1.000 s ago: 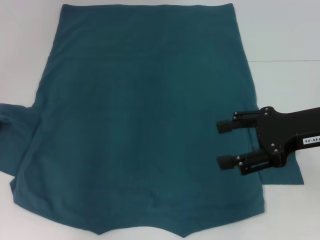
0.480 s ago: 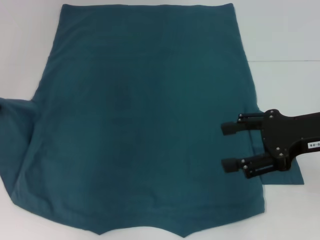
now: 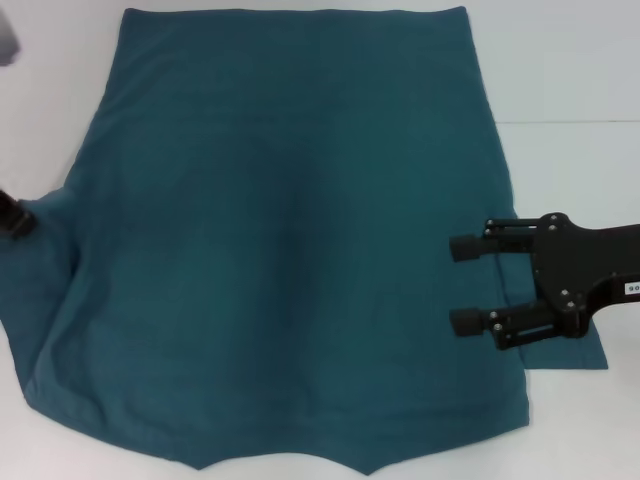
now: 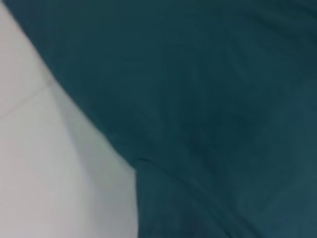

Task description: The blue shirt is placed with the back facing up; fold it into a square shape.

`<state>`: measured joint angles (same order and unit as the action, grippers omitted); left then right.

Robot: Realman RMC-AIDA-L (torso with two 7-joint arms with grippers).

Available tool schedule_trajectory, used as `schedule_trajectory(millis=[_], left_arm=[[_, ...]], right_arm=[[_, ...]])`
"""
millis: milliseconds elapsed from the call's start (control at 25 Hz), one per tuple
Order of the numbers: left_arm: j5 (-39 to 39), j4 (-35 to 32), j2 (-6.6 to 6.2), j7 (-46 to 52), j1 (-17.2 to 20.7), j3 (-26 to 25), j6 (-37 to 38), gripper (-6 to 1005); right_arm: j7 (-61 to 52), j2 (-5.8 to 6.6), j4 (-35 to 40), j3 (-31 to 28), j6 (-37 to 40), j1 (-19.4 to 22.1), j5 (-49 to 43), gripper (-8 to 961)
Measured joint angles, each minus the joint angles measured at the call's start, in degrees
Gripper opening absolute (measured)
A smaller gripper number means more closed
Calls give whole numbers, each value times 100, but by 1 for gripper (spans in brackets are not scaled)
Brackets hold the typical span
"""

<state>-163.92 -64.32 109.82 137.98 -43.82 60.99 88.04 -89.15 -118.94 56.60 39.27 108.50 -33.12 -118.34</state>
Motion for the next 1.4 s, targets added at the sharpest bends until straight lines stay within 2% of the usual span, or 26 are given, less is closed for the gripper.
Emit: schedule_trajectory(millis=[200, 360, 520, 640, 760, 880, 960, 1040, 1160, 1320, 1400], left_arm=[[2, 487, 37, 772, -395, 934, -198, 14], [2, 1287, 129, 1221, -923, 1459, -806, 16], [6, 2065, 301, 1345, -1396, 1529, -1430, 19], [10, 2316, 453, 1417, -1563, 1547, -1677, 21], [10, 2222, 635, 1458, -1588, 1551, -1710, 78], [9, 1957, 717, 1469, -1531, 1554, -1623, 134], [10, 1783, 713, 1478, -1471, 1534, -1564, 172], [12, 1446, 666, 1506, -1319, 1462, -1498, 210], [9, 892, 552, 1549, -1007, 1287, -1403, 324], [5, 806, 405, 1514, -734, 1200, -1500, 488], [2, 803, 382, 1500, -572, 1193, -1670, 589]], right_arm=[[142, -7, -2, -66, -10, 60, 13, 909], [264, -30, -37, -68, -31, 77, 19, 909], [303, -46, -50, -68, -74, 90, 18, 909], [338, -49, -56, -69, -90, 105, 13, 908], [360, -50, -62, -69, -165, 122, 23, 908], [362, -50, -58, -69, -212, 124, 30, 908], [363, -50, -50, -69, -218, 124, 39, 908], [364, -50, -39, -68, -223, 123, 48, 908], [362, -50, -33, -76, -249, 122, 53, 908], [357, -50, -31, -86, -303, 110, 60, 908], [357, -50, -34, -86, -325, 93, 64, 908]])
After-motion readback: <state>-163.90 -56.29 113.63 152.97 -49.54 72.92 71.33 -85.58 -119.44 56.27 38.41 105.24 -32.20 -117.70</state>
